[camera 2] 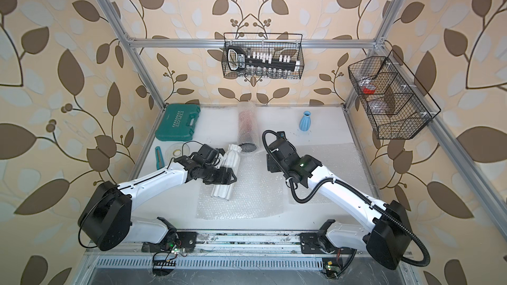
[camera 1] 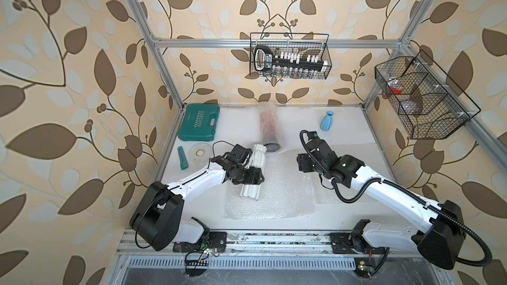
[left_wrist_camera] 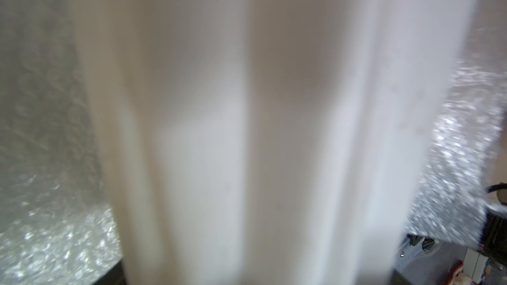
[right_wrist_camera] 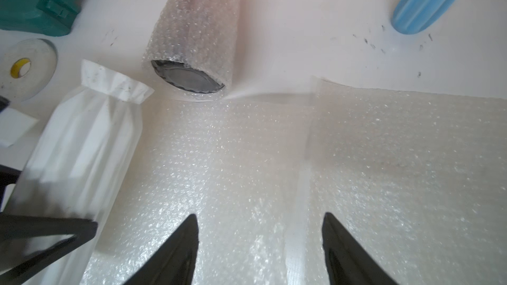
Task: Unwrap the vase from the bubble wrap
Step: Pick up the vase from the bubble wrap.
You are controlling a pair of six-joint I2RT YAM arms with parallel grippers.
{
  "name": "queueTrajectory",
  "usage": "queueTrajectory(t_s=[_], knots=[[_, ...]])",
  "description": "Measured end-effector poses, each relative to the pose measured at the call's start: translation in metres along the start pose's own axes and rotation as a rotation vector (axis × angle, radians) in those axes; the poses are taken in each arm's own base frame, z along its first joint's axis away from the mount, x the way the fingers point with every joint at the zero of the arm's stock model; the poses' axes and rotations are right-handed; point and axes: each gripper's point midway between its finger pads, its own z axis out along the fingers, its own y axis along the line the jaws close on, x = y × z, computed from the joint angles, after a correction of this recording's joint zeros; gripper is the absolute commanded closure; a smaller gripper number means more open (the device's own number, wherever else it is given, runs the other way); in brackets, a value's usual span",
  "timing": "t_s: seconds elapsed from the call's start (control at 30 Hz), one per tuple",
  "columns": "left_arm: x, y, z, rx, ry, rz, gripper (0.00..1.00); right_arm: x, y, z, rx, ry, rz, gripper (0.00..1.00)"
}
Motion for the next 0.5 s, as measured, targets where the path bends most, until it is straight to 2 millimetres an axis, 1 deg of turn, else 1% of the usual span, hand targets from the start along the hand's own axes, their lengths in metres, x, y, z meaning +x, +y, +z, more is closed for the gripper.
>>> queueTrajectory(t_s=[0.13,0.2,0.3,0.4,0.5], knots=[[-0.009,-0.010,-0.012,0.029,-0.059,0.078,0.34,0.004,-0.014,0.006,0.002,0.014,0.045,0.26],[-0.014,-0.015,-0.019,0.047,-0.092,0.112,0.34,0.007,-0.013,0.005,-0.050,0.019,0.068,0.25],[-0.022,-0.027,-0.032,0.094,-0.164,0.174,0.34,0.007,0.001,-0.001,-0.173,0.012,0.084,0.24],[-0.027,-0.042,-0.045,0.155,-0.223,0.228,0.34,-0.001,0.024,-0.013,-0.318,-0.010,0.077,0.22],[-0.032,-0.055,-0.054,0.211,-0.261,0.271,0.34,-0.009,0.046,-0.026,-0.447,-0.034,0.061,0.19]])
